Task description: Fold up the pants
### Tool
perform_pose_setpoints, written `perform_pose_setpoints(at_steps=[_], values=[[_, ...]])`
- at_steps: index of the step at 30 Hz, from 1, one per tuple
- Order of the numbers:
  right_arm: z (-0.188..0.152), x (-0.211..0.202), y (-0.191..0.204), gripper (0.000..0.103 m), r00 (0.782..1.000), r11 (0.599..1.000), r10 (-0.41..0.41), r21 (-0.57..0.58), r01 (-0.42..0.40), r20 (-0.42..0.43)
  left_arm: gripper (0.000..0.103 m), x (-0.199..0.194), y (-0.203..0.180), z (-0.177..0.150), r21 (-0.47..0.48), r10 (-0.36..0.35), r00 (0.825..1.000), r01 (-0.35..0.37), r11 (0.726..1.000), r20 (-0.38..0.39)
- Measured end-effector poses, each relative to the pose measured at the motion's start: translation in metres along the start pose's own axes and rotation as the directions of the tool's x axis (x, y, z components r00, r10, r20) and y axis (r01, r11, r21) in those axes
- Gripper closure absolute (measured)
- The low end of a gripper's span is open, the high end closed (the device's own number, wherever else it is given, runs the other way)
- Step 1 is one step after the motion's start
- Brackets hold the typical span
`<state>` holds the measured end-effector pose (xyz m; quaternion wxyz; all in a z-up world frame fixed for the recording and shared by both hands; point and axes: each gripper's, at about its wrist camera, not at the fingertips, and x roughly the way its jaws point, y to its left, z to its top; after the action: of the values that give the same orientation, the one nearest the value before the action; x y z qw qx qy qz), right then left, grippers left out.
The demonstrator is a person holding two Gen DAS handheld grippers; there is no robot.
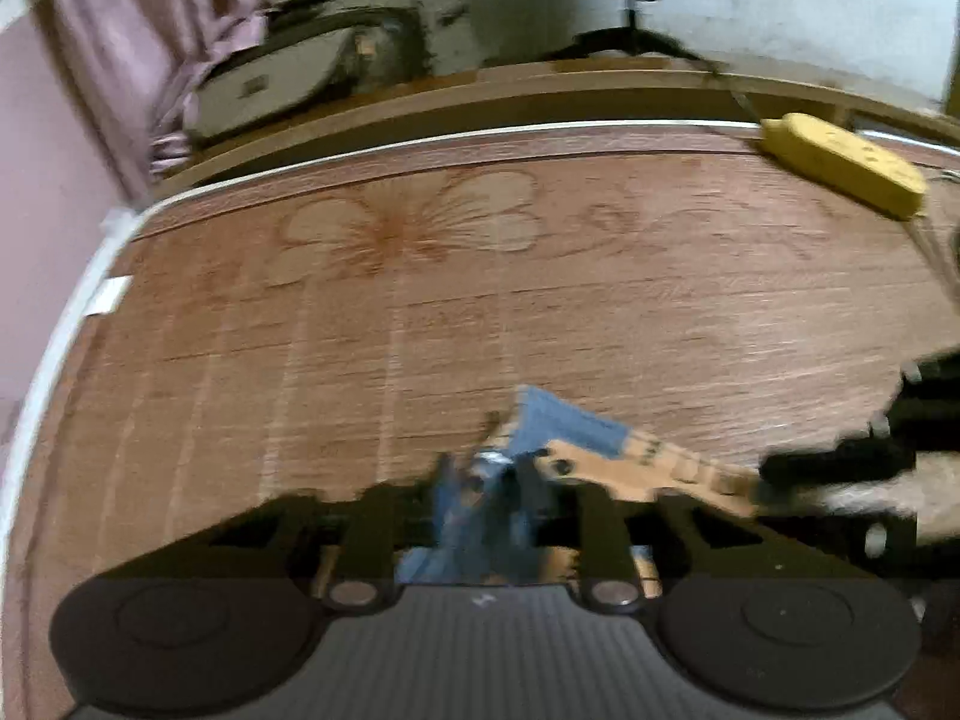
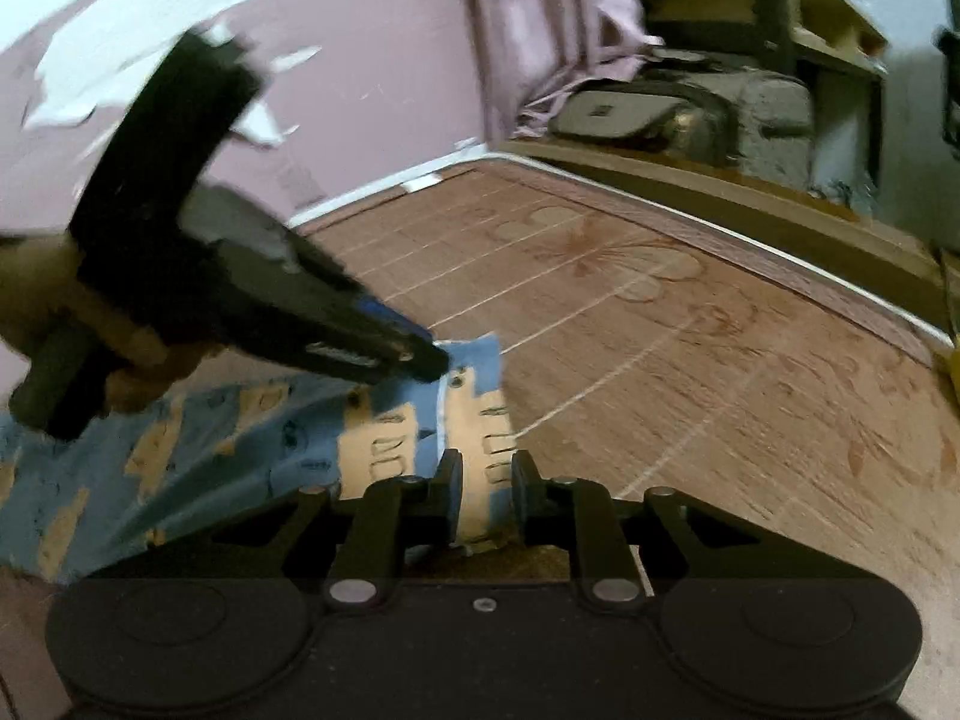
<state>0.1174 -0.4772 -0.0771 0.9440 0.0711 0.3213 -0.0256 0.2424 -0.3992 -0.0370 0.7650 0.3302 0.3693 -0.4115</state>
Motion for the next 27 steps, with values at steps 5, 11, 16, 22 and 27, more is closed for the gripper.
perform_pose_setpoints(at_steps=[5,11,16,22,27], values=[[-0.004,0.010,0.014,0.077,0.998,0.992,-0.064,-0.113,0.063,-0.007,0.028,-0.056,0.032,-0.018,-0.181,0.086,0.995,-0.075,0.981,0.052],[-0.007,-0.008,0.026,0.036,0.992,0.991,-0.016,-0.133,0.034,0.128,0.019,-0.145,0.073,-0.143,-0.354,0.320,0.947,-0.291,0.889,0.023],[-0.008,0.006,0.074,0.036,0.987,0.970,0.127,-0.221,-0.102,0.100,0.026,-0.178,0.103,-0.258,-0.440,0.475,0.867,-0.488,0.754,-0.149],[-0.005,0.033,0.116,0.036,0.991,0.960,0.133,-0.244,-0.136,-0.029,0.026,-0.187,0.125,-0.344,-0.540,0.448,0.845,-0.531,0.653,-0.291],[-0.009,0.036,0.107,0.028,0.998,0.976,0.065,-0.208,-0.064,-0.004,0.023,-0.223,0.121,-0.392,-0.689,0.369,0.891,-0.441,0.575,-0.263]])
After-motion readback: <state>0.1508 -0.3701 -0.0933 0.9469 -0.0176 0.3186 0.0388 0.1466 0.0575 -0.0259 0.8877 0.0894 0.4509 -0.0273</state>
